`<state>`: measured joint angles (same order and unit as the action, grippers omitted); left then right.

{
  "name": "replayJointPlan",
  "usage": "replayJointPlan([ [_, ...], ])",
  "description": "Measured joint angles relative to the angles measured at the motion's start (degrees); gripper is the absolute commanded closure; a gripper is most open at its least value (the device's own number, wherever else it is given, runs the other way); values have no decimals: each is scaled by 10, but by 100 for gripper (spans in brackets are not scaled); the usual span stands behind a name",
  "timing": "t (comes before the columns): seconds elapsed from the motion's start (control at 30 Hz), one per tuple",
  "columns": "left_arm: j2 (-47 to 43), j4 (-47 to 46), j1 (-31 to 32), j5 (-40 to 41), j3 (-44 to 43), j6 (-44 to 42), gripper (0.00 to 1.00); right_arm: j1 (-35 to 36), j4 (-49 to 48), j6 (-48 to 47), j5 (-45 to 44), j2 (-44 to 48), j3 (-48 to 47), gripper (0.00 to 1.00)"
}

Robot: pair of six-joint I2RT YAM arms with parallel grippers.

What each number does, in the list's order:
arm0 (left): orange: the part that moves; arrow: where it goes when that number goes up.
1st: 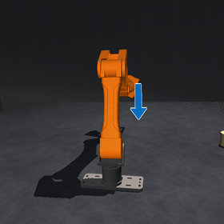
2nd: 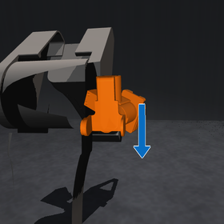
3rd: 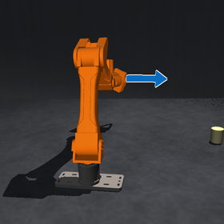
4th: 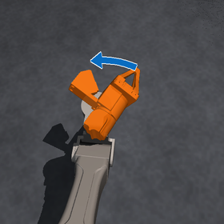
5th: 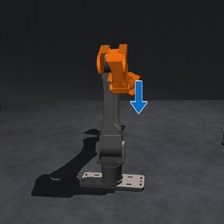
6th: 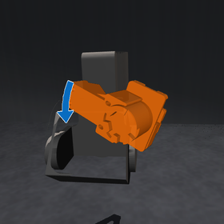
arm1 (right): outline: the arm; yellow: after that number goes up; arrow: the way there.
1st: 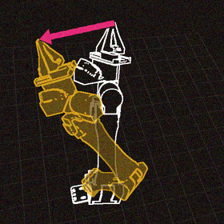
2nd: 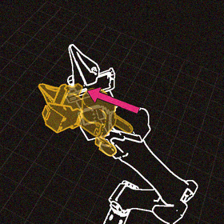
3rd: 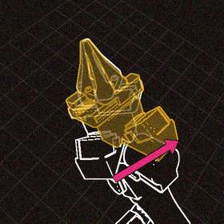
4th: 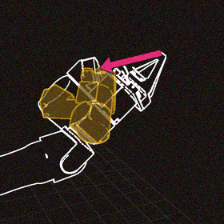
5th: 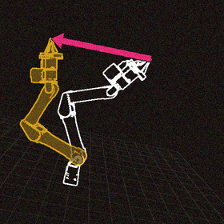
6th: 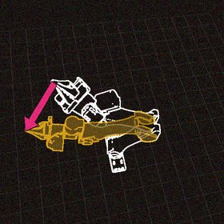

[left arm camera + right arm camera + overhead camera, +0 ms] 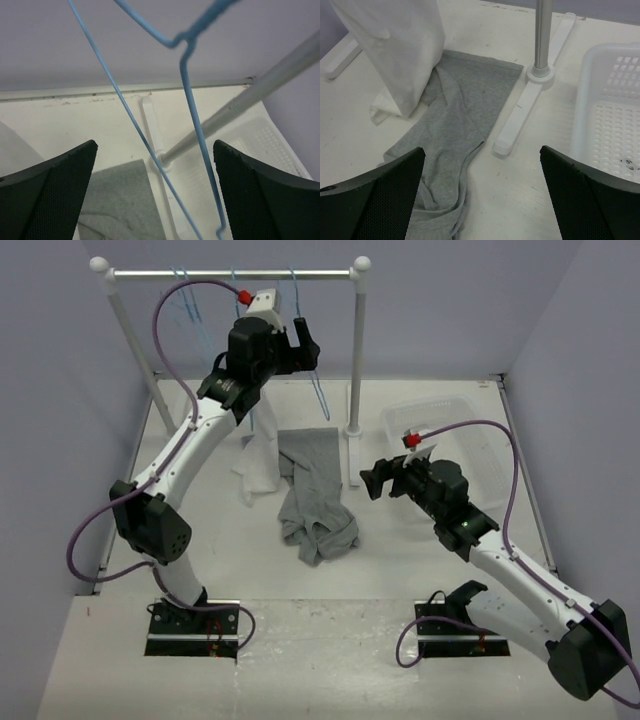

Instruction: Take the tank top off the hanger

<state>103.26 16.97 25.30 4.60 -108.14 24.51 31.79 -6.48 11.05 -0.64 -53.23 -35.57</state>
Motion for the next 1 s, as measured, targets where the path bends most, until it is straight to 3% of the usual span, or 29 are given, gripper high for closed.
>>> replayJointPlan([
  [0.23, -172, -4, 47, -13, 162, 0, 0, 28, 0, -16, 25, -61, -26, 1],
  [0.57, -383, 35, 96, -60, 386, 0, 0, 120, -4, -8, 16, -317, -144, 1],
  [0.8, -487, 89, 123, -79, 441, -1, 0, 145, -1, 14, -18, -488, -250, 1],
  [1.0, -525, 98, 123, -92, 444, -1, 0, 148, 35, 37, -62, -560, -287, 1],
])
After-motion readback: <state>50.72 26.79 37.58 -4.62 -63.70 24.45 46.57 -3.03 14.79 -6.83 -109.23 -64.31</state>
